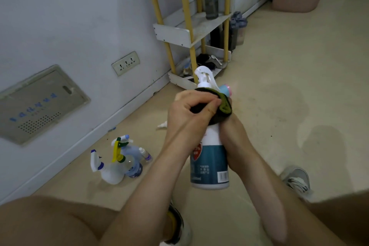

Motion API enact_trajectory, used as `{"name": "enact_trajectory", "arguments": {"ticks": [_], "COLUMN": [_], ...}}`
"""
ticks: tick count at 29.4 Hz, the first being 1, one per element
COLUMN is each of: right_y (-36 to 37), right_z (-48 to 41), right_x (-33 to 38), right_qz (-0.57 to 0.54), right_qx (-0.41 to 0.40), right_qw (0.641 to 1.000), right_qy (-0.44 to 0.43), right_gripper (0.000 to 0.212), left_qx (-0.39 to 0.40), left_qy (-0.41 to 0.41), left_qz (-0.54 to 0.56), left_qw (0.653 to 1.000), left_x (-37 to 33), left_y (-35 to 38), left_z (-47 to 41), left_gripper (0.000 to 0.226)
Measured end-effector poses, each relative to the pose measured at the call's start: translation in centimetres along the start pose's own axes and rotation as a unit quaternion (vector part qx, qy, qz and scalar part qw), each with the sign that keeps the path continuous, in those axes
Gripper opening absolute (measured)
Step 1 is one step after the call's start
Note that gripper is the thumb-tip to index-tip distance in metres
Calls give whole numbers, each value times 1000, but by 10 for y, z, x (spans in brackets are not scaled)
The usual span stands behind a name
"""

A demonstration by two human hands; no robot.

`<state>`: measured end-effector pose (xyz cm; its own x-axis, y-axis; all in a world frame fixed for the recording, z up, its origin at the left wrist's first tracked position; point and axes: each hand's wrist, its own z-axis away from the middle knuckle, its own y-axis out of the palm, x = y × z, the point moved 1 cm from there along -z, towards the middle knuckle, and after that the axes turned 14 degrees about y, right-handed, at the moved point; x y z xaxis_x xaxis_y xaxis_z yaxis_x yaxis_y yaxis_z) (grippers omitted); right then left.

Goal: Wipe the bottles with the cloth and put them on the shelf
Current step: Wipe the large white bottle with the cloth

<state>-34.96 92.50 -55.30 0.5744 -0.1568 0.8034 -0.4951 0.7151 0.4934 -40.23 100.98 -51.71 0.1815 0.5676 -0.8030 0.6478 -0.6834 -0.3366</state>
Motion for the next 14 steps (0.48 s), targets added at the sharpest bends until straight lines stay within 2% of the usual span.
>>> {"name": "enact_trajectory", "arguments": {"ticks": [2, 4, 6, 7, 10, 14], "right_y": [2, 3, 1, 0, -2, -4], "right_z": [0, -2, -2, -1, 4, 6], "right_x": [-1, 0, -1, -1, 3, 10], "right_qz": [28, 104, 166, 190, 269, 337], "right_qx": [-19, -66, -103, -116, -143, -121], "right_qw": [999, 991, 977, 969, 939, 919], "right_qy": [-16, -57, -90, -105, -157, -164], "right_gripper": [56, 31, 25, 26, 25, 22], "left_qx": [-45, -65, -30, 2, 47, 16], "left_qy": [-37, -150, -265, -297, -287, -242], "left_qz": [-31, 38, 124, 117, 64, 48], "left_qw": [998, 986, 956, 948, 955, 969], "left_x": [5, 7, 6, 3, 3, 6], "left_y": [6, 8, 8, 8, 13, 12], "left_z": [-8, -22, -35, -38, -30, -11], "left_gripper": [29, 45, 43, 46, 52, 47]}}
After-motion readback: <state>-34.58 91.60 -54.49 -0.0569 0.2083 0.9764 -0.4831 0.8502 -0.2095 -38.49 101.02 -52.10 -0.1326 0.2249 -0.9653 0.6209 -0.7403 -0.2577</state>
